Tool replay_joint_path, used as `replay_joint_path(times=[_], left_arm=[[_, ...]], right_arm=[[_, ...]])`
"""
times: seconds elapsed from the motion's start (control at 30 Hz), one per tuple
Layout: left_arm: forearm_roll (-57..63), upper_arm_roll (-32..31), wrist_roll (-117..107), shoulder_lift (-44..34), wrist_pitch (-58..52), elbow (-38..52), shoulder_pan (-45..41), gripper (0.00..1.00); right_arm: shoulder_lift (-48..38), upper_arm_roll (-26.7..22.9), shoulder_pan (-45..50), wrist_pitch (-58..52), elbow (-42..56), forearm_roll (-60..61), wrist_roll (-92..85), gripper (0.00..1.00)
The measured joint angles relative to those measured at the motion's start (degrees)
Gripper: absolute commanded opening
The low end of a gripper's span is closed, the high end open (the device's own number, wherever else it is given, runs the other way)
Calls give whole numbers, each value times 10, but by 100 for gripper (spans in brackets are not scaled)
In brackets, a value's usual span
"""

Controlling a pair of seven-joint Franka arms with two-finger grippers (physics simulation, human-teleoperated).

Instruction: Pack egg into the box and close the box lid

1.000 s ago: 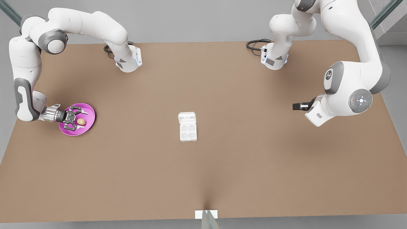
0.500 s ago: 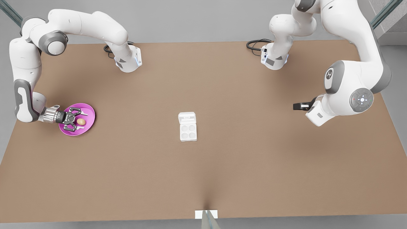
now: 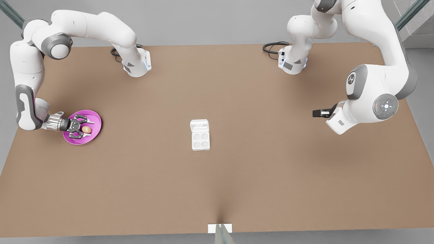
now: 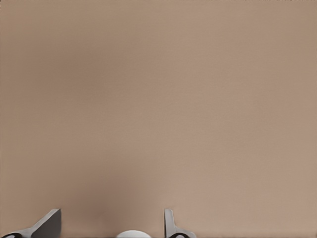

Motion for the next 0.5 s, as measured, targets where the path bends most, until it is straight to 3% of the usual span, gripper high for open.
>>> replay_joint_path(times=[0.3, 0.37, 0.5], left_arm=[[0, 0, 0, -2, 0, 2, 0, 100], [0, 0, 0, -2, 0, 2, 0, 100], [0, 0, 0, -2, 0, 1, 0, 100]], right_arm=[[0, 0, 0, -4, 0, -8, 1, 71], [0, 0, -1, -5, 1, -10, -5, 55], [0, -6, 0, -7, 0, -12, -20, 33]])
